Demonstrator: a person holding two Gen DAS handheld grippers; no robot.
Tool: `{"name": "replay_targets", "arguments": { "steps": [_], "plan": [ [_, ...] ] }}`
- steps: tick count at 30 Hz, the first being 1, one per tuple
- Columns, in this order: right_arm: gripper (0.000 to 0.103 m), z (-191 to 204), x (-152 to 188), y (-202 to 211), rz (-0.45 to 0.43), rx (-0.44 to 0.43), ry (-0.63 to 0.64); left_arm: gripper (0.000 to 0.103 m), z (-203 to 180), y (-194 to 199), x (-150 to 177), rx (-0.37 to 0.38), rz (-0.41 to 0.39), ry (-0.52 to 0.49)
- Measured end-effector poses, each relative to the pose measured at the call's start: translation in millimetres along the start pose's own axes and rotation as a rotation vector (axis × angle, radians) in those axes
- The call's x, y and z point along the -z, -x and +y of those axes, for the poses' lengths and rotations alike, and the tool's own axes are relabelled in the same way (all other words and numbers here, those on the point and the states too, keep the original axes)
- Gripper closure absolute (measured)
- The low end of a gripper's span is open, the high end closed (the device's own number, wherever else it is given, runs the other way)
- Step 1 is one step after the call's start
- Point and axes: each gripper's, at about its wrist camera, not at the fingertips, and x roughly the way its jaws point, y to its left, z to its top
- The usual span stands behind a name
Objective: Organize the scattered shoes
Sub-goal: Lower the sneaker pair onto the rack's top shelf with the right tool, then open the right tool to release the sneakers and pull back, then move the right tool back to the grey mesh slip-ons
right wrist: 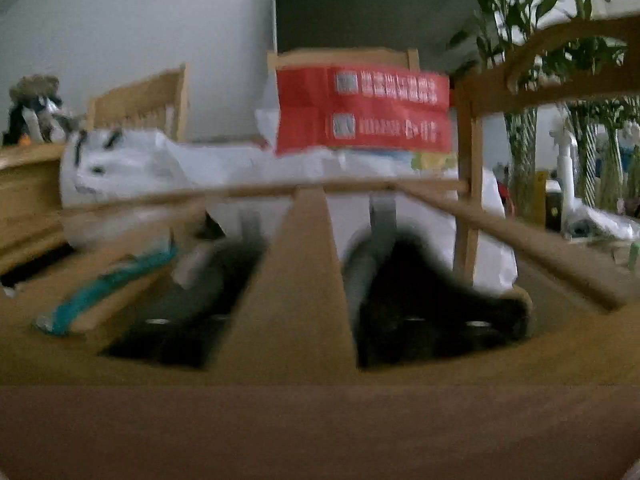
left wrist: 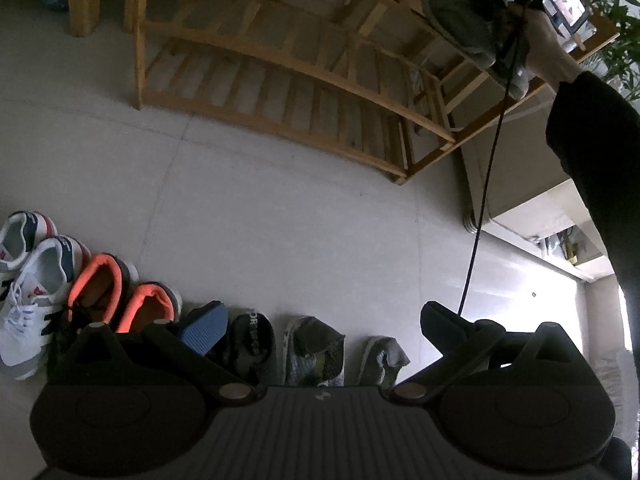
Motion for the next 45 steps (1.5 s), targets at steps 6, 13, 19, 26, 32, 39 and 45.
{"name": "replay_targets", "arguments": {
  "steps": [6,13,19,26,32,39,45],
  "plan": [
    [0.002,-3.8,5.3,18.2,0.004,0.006,-0.005,0.000,-3.6,0.7,0.2,0.010,0.002,0.000],
    [0.001,-7.8,25.4,81.9,-0.018,0.004,0.010,0.000,-12.6,10.3,2.8,0.016,-0.041,-0.026],
    [0.000,-11.9,41.8,144.9,0.002,-0.036,0.068,0.000,-18.5,23.3,2.4,-0.011,-0.108,-0.033],
    [0.000,-3.3,42.8,234.1,0.097,-0.052,0.140,0.000,-27.6,35.8,0.2,-0.040,-0.183,-0.055],
    [0.000,15.9,43.6,313.9,0.215,-0.019,0.238,0.000,-40.0,37.7,-6.8,-0.111,-0.254,-0.173],
    [0.000,16.8,70.3,373.4,0.343,0.039,0.298,0.000,-11.9,39.9,-8.5,-0.069,-0.204,-0.091],
    [0.000,-11.1,94.2,394.7,0.484,0.130,0.261,0.000,-4.2,41.6,-2.5,-0.062,-0.204,-0.100]
  ]
}}
